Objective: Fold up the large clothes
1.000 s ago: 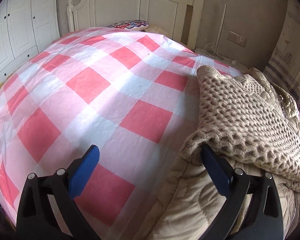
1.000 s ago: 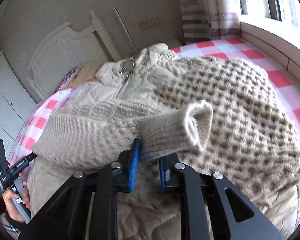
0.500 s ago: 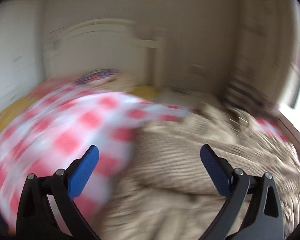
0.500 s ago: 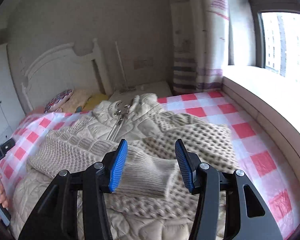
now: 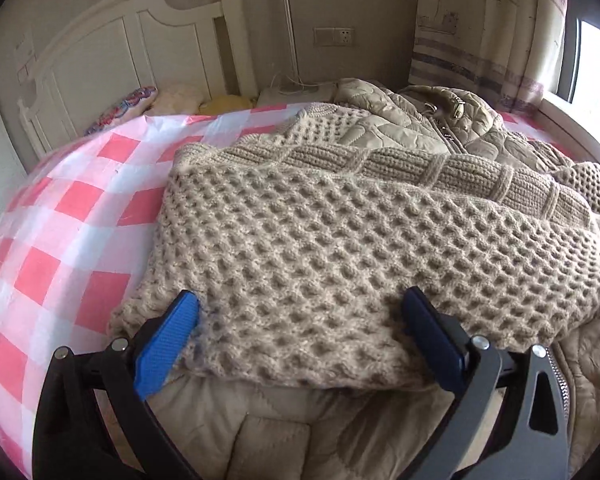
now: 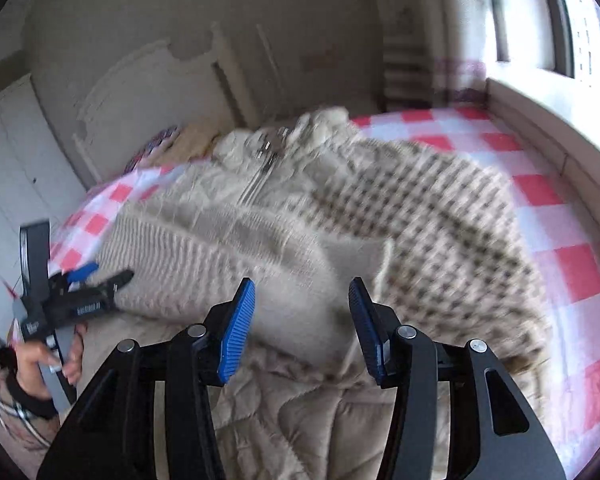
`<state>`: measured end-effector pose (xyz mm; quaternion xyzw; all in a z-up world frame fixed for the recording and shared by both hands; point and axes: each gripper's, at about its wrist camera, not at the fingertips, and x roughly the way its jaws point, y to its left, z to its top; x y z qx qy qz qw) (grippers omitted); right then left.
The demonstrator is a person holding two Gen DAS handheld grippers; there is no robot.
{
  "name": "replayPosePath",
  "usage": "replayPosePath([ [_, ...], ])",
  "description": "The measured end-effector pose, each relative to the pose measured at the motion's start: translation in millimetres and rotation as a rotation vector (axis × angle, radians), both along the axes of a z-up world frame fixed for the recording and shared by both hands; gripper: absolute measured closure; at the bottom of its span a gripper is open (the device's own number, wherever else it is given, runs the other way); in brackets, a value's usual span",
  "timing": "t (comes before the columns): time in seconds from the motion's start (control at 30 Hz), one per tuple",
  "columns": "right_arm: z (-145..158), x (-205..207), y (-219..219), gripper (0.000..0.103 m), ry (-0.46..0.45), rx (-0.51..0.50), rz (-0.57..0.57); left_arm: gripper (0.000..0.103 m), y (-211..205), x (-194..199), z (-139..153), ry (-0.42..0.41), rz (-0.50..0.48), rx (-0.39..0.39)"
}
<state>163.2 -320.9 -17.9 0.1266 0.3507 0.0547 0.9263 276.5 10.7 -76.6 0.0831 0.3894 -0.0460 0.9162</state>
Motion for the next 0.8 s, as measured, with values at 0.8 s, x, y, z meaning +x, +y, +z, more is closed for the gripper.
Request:
replayPosePath([
  [0.8, -28.5, 53.9, 72.9, 0.052, 0.102, -0.371, 0.079, 0.002, 4.8, -0.3, -0.3, 0.003, 0.001, -0.033],
])
